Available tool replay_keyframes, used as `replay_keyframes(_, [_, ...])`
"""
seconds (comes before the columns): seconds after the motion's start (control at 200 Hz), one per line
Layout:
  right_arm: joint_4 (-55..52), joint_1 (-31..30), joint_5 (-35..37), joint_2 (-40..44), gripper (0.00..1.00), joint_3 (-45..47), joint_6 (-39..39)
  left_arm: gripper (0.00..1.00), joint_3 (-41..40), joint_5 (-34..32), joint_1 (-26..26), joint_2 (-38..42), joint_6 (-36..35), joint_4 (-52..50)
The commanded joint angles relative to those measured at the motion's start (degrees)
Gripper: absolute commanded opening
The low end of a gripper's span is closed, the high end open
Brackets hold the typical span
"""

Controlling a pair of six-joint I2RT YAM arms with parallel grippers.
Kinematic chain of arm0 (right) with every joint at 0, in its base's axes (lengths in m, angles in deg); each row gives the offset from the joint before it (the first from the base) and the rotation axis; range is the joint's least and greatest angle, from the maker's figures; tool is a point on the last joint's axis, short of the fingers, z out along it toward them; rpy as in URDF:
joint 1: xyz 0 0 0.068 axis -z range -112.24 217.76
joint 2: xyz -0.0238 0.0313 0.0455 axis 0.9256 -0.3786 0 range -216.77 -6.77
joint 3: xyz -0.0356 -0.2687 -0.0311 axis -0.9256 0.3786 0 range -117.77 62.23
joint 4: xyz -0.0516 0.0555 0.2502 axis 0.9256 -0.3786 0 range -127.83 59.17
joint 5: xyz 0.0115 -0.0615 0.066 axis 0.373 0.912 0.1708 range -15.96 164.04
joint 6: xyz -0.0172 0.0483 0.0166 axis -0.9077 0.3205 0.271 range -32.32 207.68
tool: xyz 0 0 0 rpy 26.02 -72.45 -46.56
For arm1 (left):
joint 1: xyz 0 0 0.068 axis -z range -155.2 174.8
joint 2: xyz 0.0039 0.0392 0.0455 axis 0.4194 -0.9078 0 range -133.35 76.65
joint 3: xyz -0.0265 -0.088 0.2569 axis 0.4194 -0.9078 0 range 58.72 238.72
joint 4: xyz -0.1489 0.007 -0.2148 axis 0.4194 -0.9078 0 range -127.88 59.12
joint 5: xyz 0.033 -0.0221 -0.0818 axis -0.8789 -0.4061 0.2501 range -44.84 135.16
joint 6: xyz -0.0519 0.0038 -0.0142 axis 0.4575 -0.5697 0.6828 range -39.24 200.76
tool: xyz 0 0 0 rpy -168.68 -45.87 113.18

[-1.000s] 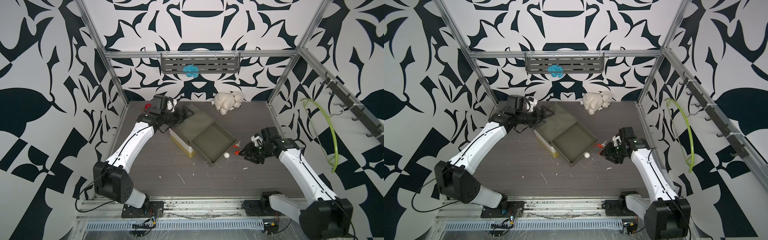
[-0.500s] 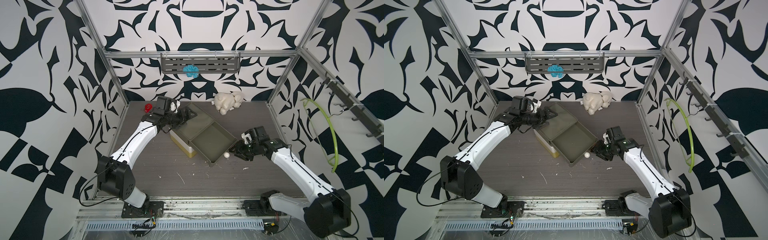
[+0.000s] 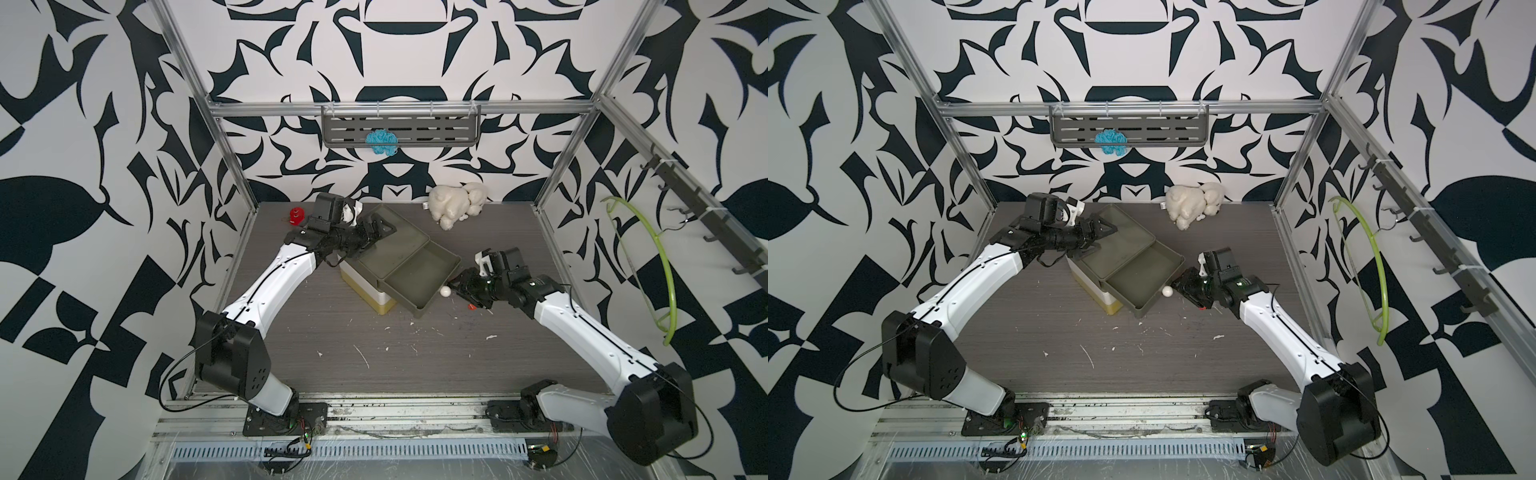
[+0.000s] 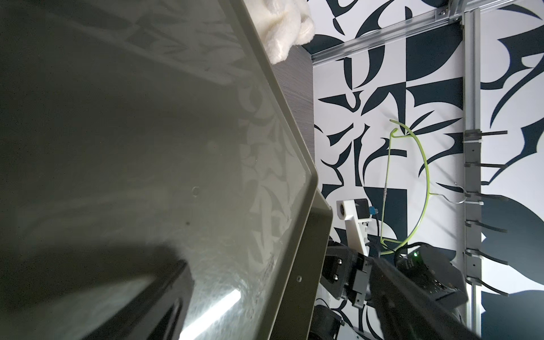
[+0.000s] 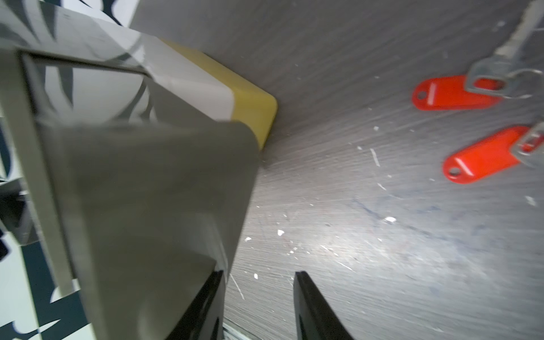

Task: Take the keys out of the drawer
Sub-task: Close the drawer in the storage box.

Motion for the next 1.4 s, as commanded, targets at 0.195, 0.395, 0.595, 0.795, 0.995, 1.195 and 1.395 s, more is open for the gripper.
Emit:
replay_keyframes(0.195, [14.48, -1.26, -2.02, -3.63, 0.44, -0.05, 3.91, 0.99, -2.71, 0.08, 0.61, -0.52, -0.07, -2.01])
replay_keyframes(0.395, [17.79, -2.48, -2.12, -9.71, 0.44, -4.75, 4.05, 0.99, -3.51, 0.09, 0.61, 0.35, -0.2, -2.27])
replay_keyframes(0.595, [20.36, -5.23, -1.78, -15.77, 0.44, -9.49, 4.61, 0.99, -5.25, 0.09, 0.58, 1.65, -0.12, -1.95])
replay_keyframes(0.795, [22.7, -8.42, -1.15, -21.35, 0.44, -14.0, 5.84, 0.99, -5.96, 0.09, 0.61, 2.68, -0.29, -2.14])
replay_keyframes(0.995, [22.06, -9.47, -0.11, -21.85, 0.45, -14.35, 6.44, 0.99, -6.3, 0.09, 0.59, 3.5, -0.3, -2.56])
replay_keyframes(1.195, [16.79, -8.18, 3.92, -14.5, 0.55, -8.1, 5.08, 0.99, -5.88, -0.99, 0.59, 5.22, -0.55, -3.68])
replay_keyframes(1.395, [17.12, -3.28, -0.79, -7.04, 0.65, 1.03, 6.26, 0.99, -4.33, -3.83, 0.43, 7.81, -2.0, -6.31])
